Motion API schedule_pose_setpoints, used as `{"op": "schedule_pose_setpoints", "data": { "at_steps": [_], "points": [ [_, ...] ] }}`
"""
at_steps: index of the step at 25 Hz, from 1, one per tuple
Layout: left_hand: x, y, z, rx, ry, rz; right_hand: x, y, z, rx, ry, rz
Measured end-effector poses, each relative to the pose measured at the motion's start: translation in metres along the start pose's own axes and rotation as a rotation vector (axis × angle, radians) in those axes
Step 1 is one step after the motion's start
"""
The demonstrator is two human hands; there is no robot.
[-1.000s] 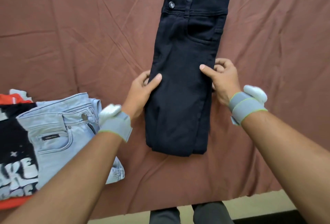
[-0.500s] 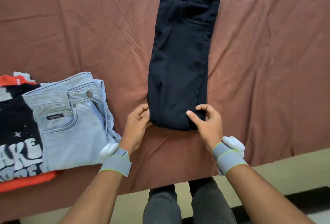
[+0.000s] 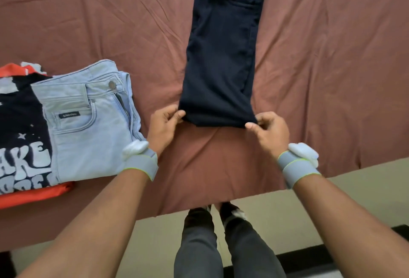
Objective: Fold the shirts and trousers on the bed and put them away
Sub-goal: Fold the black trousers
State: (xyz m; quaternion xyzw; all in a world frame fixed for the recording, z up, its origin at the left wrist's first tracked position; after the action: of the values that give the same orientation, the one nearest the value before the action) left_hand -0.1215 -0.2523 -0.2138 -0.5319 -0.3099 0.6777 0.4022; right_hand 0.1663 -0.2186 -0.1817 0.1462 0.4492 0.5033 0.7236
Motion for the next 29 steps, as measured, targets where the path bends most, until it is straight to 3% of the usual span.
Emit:
{"op": "schedule_pose_setpoints", "data": {
  "at_steps": [4,6,10,13,18,24,27,29],
  "points": [
    [-0.016,-0.011,-0.004,0.041,-0.014,-0.024,0.001,-0.009,0.002,-0.053,0.091,-0.011],
    [-0.021,-0.014,-0.011,0.001,-0.009,-0.045,-0.004,-0.008,-0.007,0.041,0.125,-0.041],
    [-0.015,-0.011,-0.007,0.005,-0.031,0.041,0.001,-0.013,-0.017,0.271,0.125,-0.14],
    [-0.026,0.003,-0.002,0.079,-0.072,0.113,0.0,-0.023,-0.02,0.251,0.114,-0.195],
    [-0.03,-0.018,-0.006,0.013,-0.122,0.074,-0.013,0.007,-0.016,0.418,0.029,-0.069],
    [-0.009,-0.027,-0.016,-0.023,-0.187,0.088,0.037,0.045,-0.024,0.544,0.123,-0.375],
    [-0.014,-0.022,-0.016,-0.088,-0.184,0.084,0.042,0.047,-0.025,0.648,0.277,-0.545],
    [-0.011,-0.018,-0.015,-0.058,-0.16,0.105,0.047,0.04,-0.03,0.622,0.298,-0.552]
  ]
}}
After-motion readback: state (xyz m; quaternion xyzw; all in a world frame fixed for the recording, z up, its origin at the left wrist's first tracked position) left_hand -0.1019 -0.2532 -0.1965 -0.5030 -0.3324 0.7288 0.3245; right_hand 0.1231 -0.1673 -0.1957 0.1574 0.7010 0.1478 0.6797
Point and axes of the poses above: each hand's wrist, its own x-axis towards the middle knuckle, its own z-axis out of the back of the hand, y = z × x, the point moved 5 cm from there along x, towards the middle knuckle, and after that the axes turned 1 degree about y, right-handed, at the moved point
